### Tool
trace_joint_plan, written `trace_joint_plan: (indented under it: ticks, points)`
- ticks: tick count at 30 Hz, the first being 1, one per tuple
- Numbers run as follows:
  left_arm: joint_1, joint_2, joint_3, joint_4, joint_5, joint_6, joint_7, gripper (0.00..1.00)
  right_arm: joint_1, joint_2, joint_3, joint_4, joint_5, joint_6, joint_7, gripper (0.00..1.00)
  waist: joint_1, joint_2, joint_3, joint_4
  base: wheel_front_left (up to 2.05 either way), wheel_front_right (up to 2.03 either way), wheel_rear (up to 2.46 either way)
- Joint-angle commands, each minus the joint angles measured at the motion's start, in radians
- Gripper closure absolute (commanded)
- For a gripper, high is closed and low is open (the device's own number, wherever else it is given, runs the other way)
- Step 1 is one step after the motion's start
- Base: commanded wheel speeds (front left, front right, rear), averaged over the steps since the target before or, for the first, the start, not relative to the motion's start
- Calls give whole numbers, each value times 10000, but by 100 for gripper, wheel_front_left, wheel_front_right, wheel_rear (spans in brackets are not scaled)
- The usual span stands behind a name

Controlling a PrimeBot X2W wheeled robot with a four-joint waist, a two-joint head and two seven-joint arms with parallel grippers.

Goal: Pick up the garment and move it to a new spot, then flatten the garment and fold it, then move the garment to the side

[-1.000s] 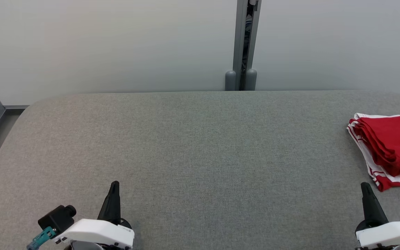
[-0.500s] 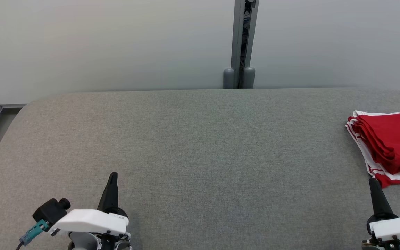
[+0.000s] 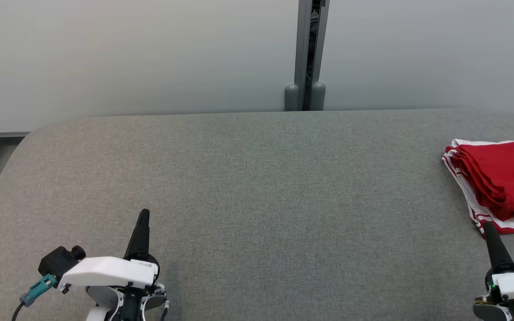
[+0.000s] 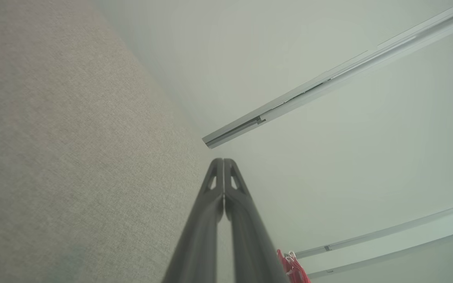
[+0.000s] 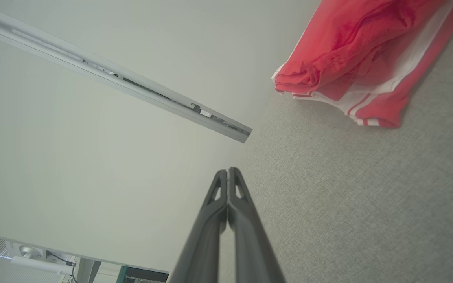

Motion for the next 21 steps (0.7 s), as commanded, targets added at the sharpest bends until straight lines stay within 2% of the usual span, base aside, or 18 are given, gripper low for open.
trace_joint_plan:
  ticks: [1, 21]
  points:
    - [-341, 39, 73, -20, -286, -100, 45, 100, -220, -112, -95, -26, 268, 6, 103, 100, 0, -1, 10, -8, 0, 0, 0]
    - [-884, 42, 200, 298, -2092, -411, 369, 100, -540, -137, -643, 162, 2019, 6, 728, 100, 0, -1, 139, -112, 0, 0, 0]
